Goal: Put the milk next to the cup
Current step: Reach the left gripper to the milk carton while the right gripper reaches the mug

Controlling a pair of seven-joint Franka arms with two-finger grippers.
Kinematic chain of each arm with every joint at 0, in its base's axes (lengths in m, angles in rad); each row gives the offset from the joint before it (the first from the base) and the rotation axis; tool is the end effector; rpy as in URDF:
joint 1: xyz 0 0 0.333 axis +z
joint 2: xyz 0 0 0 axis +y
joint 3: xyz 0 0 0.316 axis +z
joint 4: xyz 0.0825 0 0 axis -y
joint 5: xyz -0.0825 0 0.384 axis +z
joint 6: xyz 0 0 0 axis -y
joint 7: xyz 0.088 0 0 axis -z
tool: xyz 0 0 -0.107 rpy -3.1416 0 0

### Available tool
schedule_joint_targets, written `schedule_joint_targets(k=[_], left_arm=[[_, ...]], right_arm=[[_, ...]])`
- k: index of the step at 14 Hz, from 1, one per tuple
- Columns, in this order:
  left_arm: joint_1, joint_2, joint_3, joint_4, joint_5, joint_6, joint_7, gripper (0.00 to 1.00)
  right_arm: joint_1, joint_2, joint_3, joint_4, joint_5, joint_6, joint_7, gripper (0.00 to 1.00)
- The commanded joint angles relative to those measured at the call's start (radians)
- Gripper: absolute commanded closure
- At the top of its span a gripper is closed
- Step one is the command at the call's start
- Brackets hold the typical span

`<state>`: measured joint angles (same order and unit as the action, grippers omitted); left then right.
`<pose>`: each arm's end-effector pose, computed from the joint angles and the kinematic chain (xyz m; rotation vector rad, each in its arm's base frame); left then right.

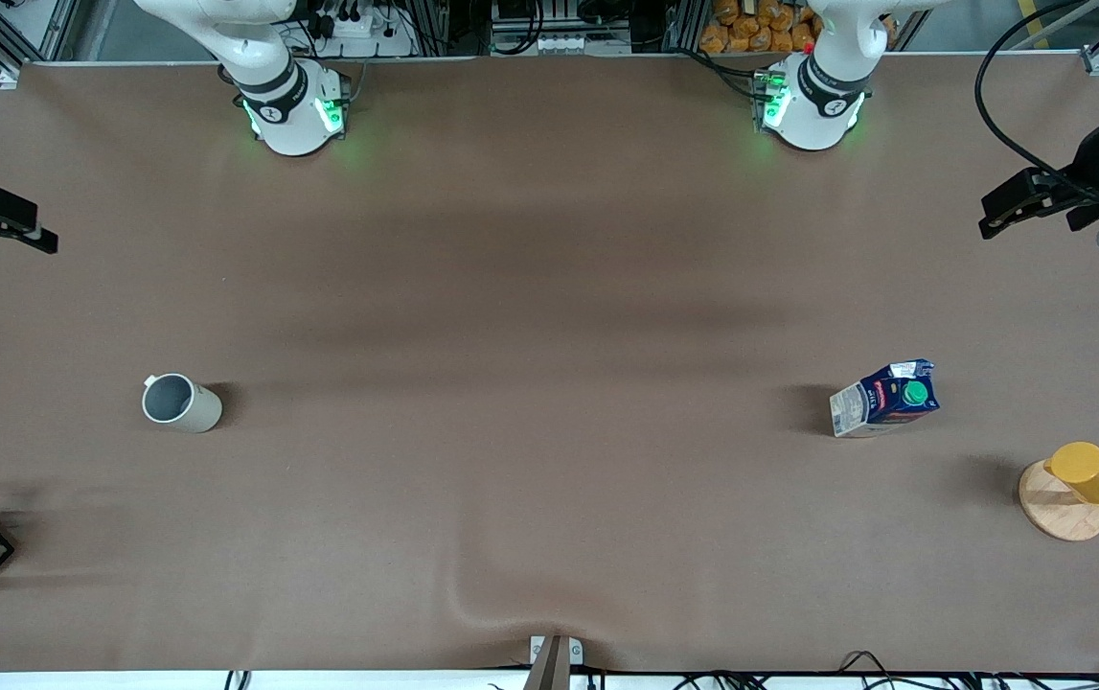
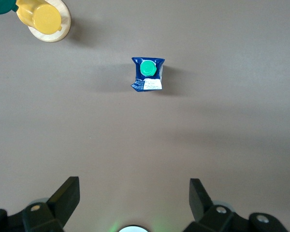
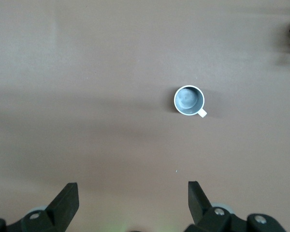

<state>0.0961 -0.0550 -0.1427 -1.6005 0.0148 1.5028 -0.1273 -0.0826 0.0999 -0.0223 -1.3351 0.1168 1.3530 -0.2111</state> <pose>0.5297 -0.0253 0.6343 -3.1121 -0.1273 0.0641 0.5602 -0.0437 0.6599 -3.0098 -0.1911 0.0954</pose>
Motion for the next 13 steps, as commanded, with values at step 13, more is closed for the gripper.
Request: schedule_joint_targets(k=[13], left_arm=[[0.013, 0.414, 0.005, 0.09, 0.007, 0.237, 0.106, 0.0]], right_arm=[[-0.013, 0.019, 0.021, -0.047, -0.091, -0.011, 0.007, 0.0]])
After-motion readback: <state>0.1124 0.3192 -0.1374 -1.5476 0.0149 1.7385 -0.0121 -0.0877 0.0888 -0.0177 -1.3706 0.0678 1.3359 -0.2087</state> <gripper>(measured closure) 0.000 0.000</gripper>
